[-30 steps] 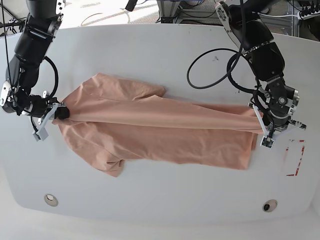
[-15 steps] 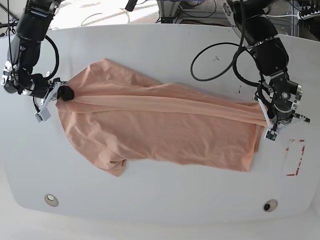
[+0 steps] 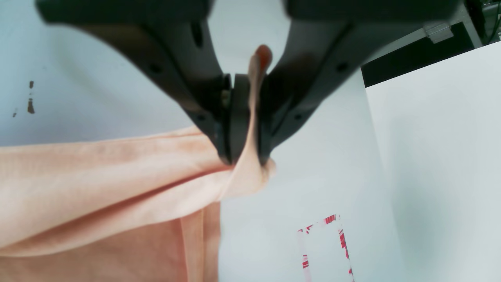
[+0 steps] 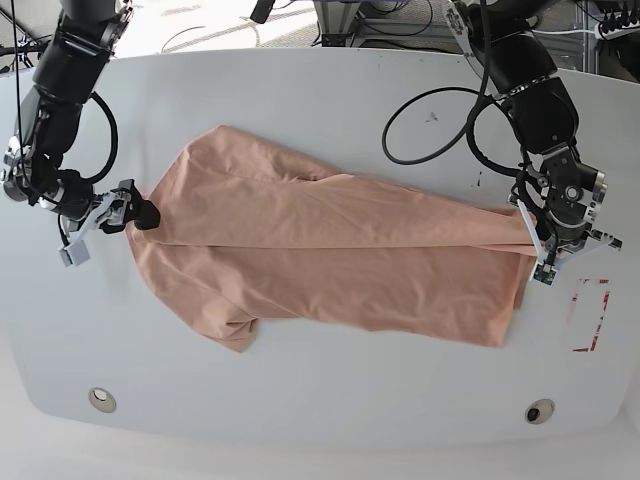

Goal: Fold the T-shirt properly
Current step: 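Hold the shirt edge with the left gripper and open the right gripper, then regrasp the shirt corner with the right gripper and pull it taut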

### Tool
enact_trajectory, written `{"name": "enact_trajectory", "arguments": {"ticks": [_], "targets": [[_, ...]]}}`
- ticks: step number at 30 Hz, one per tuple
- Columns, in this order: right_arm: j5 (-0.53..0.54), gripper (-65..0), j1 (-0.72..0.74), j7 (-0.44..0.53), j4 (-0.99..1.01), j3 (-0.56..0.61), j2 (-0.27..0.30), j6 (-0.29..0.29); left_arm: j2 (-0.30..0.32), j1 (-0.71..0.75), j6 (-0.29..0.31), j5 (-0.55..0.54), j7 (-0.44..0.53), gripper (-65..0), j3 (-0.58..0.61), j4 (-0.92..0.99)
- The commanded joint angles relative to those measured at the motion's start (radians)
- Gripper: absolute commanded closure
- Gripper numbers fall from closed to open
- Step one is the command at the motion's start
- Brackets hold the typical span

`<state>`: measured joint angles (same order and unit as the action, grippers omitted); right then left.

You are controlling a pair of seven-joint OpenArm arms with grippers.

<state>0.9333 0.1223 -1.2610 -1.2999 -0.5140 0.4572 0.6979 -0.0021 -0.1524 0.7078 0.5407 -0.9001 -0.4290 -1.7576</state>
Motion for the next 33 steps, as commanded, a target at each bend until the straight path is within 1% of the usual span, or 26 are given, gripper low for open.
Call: {"name": "enact_trajectory", "arguments": {"ticks": [1,3,5,8,10,12,14,16,19,23,24,26,27,31,33], "targets": [[0.106,-53.1,-0.063,-0.024,-0.062,-0.082,0.022,0.0,0.011,-0.019,-0.01,0.005,0.008,0.0,0.0,-0.018],[0.151,-53.1,-0.111,-0.033,-0.065,-0.111,0.016,0.0,0.011,-0.017,-0.01,0.005,0.008,0.0,0.0,-0.018],[0.197,-53.1,-0.177,-0.039,-0.065,-0.14,-0.007,0.0,0.009,-0.017,-0.01,0.005,0.008,0.0,0.0,-0.018],[0.246,-53.1,-0.252,-0.039,-0.066,-0.142,-0.031,0.0,0.007,-0.017,-0.01,0.005,0.008,0.0,0.0,-0.018],[0.275,-53.1,-0.301,-0.039,-0.068,-0.139,-0.065,0.0,0.006,-0.017,-0.01,0.005,0.008,0.0,0.0,-0.018],[0.283,-53.1,-0.326,-0.039,-0.068,-0.137,-0.096,0.0,0.006,-0.017,-0.01,0.005,0.008,0.0,0.0,-0.017],[0.281,-53.1,-0.33,-0.039,-0.068,-0.119,-0.12,0.0,0.006,-0.017,-0.01,0.005,0.008,0.0,0.0,-0.017],[0.283,-53.1,-0.33,-0.039,-0.068,-0.09,-0.133,0.0,0.007,-0.017,-0.01,0.005,0.008,0.0,0.0,-0.017],[0.281,-53.1,-0.326,-0.032,-0.07,-0.047,-0.137,0.0,0.011,-0.017,-0.01,0.005,0.008,0.0,0.0,-0.017],[0.281,-53.1,-0.292,-0.019,-0.07,0.013,-0.159,0.0,0.011,-0.016,-0.01,0.005,0.008,0.0,0.0,-0.017],[0.281,-53.1,-0.289,-0.018,-0.07,0.019,-0.162,-0.011,0.011,-0.016,-0.01,0.005,0.008,0.0,0.0,-0.017],[0.281,-53.1,-0.264,-0.018,-0.07,0.038,-0.162,-0.065,0.011,-0.016,-0.01,0.005,0.008,0.0,0.0,-0.017],[0.281,-53.1,-0.26,-0.018,-0.07,0.045,-0.162,-0.079,0.011,-0.016,-0.01,0.005,0.008,0.0,0.0,-0.018],[0.28,-52.8,-0.249,0.011,-0.07,0.061,-0.177,-0.111,0.011,0.001,-0.01,0.005,0.008,0.0,0.0,-0.018],[0.273,-50.3,-0.234,0.028,-0.068,0.061,-0.18,-0.113,0.011,0.003,-0.01,0.005,0.008,0.0,0.0,-0.018]]}}
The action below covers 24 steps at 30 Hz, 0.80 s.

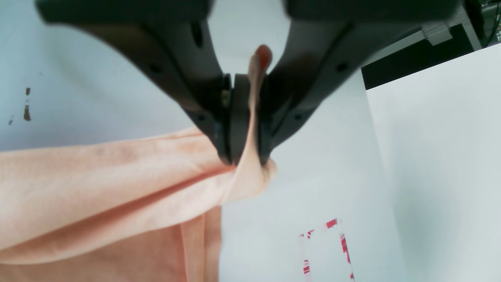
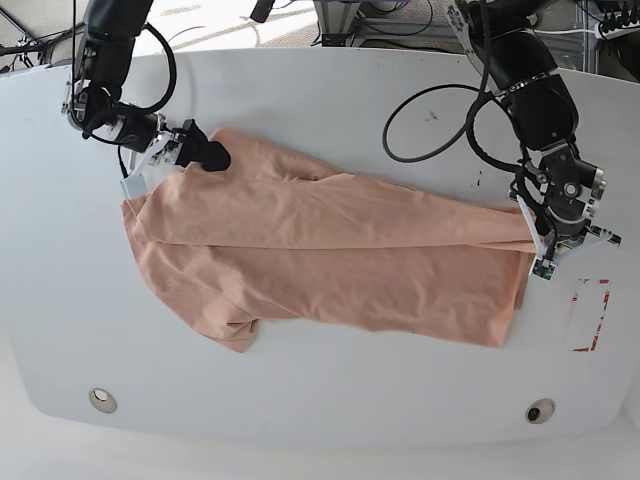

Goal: Fold the T-shirt properly
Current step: 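Regrasp the shirt corner with the right gripper and pull it taut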

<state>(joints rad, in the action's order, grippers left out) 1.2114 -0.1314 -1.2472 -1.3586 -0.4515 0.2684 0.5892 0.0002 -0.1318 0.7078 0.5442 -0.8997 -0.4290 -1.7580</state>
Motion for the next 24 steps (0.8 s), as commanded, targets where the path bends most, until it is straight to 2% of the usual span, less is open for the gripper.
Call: {"name": "enact_trajectory", "arguments": {"ticks": [1,6,9,13,14,24], "targets": [[-0.028,-47.2,0.032,0.017,-0.009,0.009,0.006,-0.013,0.008,-0.016,-0.01,0.001,0.007,0.0,0.0,-0.02],[-0.163,-32.7,0.072,0.025,-0.009,0.07,-0.011,-0.022,0.008,-0.015,-0.01,0.001,0.007,0.0,-0.001,-0.02],[-0.192,-25.8,0.077,0.025,-0.011,0.079,-0.03,-0.027,0.008,-0.015,-0.01,0.001,0.007,0.0,0.0,-0.02],[-0.193,-8.4,0.065,0.025,-0.034,0.079,-0.027,-0.028,0.008,-0.015,-0.01,0.001,0.007,0.0,-0.001,-0.02],[-0.193,-1.0,0.046,0.025,-0.058,0.079,-0.027,-0.028,0.008,-0.015,-0.01,0.001,0.007,0.0,-0.001,-0.021],[-0.189,0.0,-0.136,0.019,-0.367,0.075,-0.024,-0.019,0.004,0.037,-0.01,0.001,0.007,0.0,0.0,-0.079]]}}
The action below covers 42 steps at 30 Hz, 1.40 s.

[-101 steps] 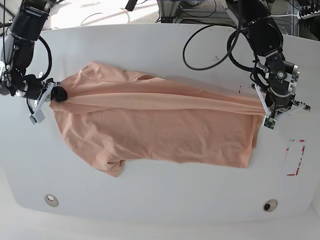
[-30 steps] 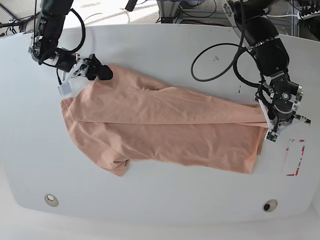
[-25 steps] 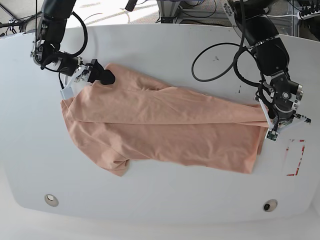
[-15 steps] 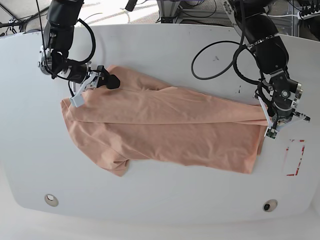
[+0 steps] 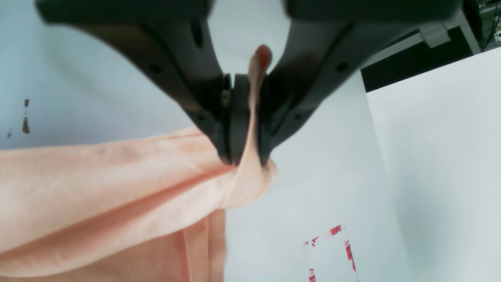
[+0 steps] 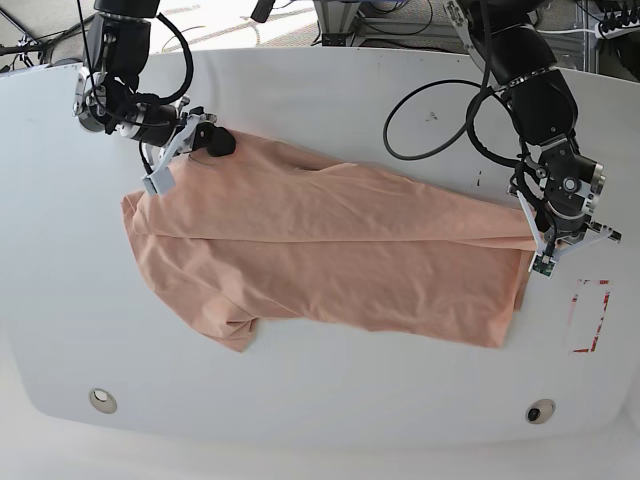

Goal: Fold the T-shirt properly
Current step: 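Regrasp the shirt corner with the right gripper and pull it taut, then lower the stretched shirt onto the table and open both grippers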

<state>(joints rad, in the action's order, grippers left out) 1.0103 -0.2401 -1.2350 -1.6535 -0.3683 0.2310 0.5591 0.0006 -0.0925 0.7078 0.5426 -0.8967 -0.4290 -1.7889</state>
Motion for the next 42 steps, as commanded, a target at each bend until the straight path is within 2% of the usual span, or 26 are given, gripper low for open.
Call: {"name": "enact_trajectory", "arguments": {"ticks": [1,5,12,19,21,28,33,42], "targets": [[0.012,0.0,-0.049,0.007,-0.103,-0.024,0.014,0.011,0.003,0.01,-0.01,0.003,0.004,0.0,0.002,-0.064],[0.012,0.0,-0.146,0.007,-0.241,-0.087,0.012,0.025,0.005,0.067,-0.01,0.003,0.004,0.0,0.0,-0.104],[0.014,0.0,-0.285,0.005,-0.327,-0.203,0.012,0.139,0.008,0.198,-0.01,0.001,0.004,0.0,-0.003,-0.167],[0.015,0.0,-0.411,0.005,-0.342,-0.286,0.001,0.139,0.006,0.316,-0.01,0.001,0.004,0.0,-0.004,-0.193],[0.02,0.0,-0.445,0.005,-0.347,-0.306,-0.018,0.139,0.008,0.345,-0.01,0.001,0.004,0.0,-0.012,-0.202],[0.123,0.0,-0.537,0.007,-0.348,-0.344,-0.038,0.139,0.008,0.406,-0.01,0.001,0.004,0.0,-0.074,-0.203],[0.149,0.0,-0.508,0.005,-0.348,-0.352,-0.038,0.139,0.0,0.391,-0.01,0.001,0.004,0.0,-0.063,-0.203],[0.114,0.0,-0.37,0.005,-0.342,-0.351,-0.031,0.139,-0.024,0.199,-0.01,0.006,0.004,0.0,-0.049,-0.196]]}}
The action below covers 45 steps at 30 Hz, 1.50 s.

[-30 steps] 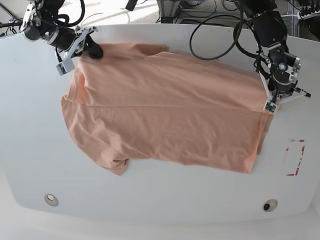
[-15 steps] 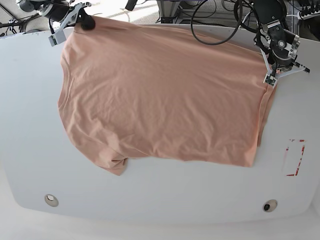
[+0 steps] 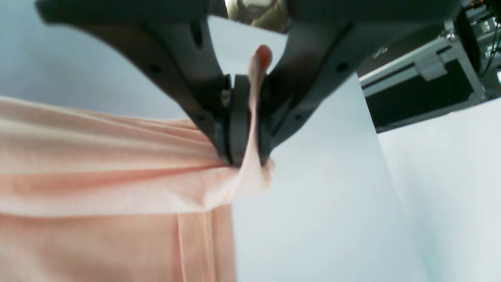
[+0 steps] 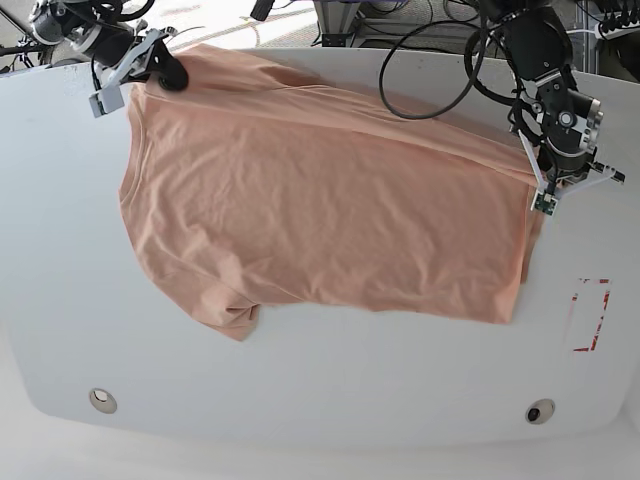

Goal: Fold the T-shirt properly
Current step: 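Lower the stretched shirt onto the table and open both grippers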

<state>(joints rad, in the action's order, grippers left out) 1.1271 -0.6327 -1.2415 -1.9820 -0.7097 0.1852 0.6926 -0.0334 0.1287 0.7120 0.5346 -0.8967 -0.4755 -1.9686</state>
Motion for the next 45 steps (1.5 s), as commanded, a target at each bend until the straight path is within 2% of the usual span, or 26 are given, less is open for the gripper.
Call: {"name": "enact_trajectory", "arguments": {"ticks": [1,10,14,23,25,27,29,30,34,36,40,45], "targets": [[-0.018,0.0,0.044,0.012,-0.013,-0.009,0.015,0.006,0.013,-0.042,-0.014,0.014,0.004,0.0,-0.002,-0.013],[-0.189,0.0,0.215,0.007,0.031,0.0,0.015,0.006,0.013,-0.182,-0.014,0.014,0.004,0.0,-0.001,0.127],[-0.236,0.0,0.29,-0.037,0.105,0.0,0.015,0.006,0.013,-0.24,-0.014,0.014,0.004,0.0,-0.001,0.225],[-0.246,0.0,0.377,-0.039,0.267,0.0,0.037,0.006,0.013,-0.332,-0.014,0.015,0.004,0.0,-0.001,0.387],[-0.249,-2.1,0.393,-0.037,0.295,0.0,0.047,0.006,0.014,-0.349,-0.014,0.017,0.004,0.0,-0.001,0.421],[-0.295,-12.2,0.416,-0.037,0.318,-0.001,0.07,0.006,0.033,-0.37,-0.014,0.015,0.004,-6.8,-0.001,0.463],[-0.336,-20.9,0.428,-0.036,0.318,-0.005,0.07,0.006,0.042,-0.378,-0.014,0.012,0.004,-13.6,-0.001,0.48],[-0.364,-29.2,0.437,-0.036,0.318,-0.008,0.07,0.006,0.042,-0.386,-0.014,0.012,0.004,-20.6,-0.001,0.49],[-0.39,-47.6,0.445,-0.036,0.303,-0.008,0.079,0.006,0.04,-0.418,-0.014,0.012,0.004,-41.5,0.007,0.496],[-0.394,-49.8,0.436,-0.036,0.257,-0.011,0.079,0.006,0.042,-0.42,-0.014,0.011,0.004,-45.4,0.033,0.493],[-0.396,-47.1,0.383,-0.036,0.166,-0.029,0.079,0.006,0.042,-0.426,-0.014,0.009,0.004,-44.7,0.062,0.486],[-0.396,-46.0,0.316,-0.036,0.12,-0.074,0.079,0.006,0.042,-0.389,-0.014,-0.015,0.004,-44.7,0.059,0.383]]}}
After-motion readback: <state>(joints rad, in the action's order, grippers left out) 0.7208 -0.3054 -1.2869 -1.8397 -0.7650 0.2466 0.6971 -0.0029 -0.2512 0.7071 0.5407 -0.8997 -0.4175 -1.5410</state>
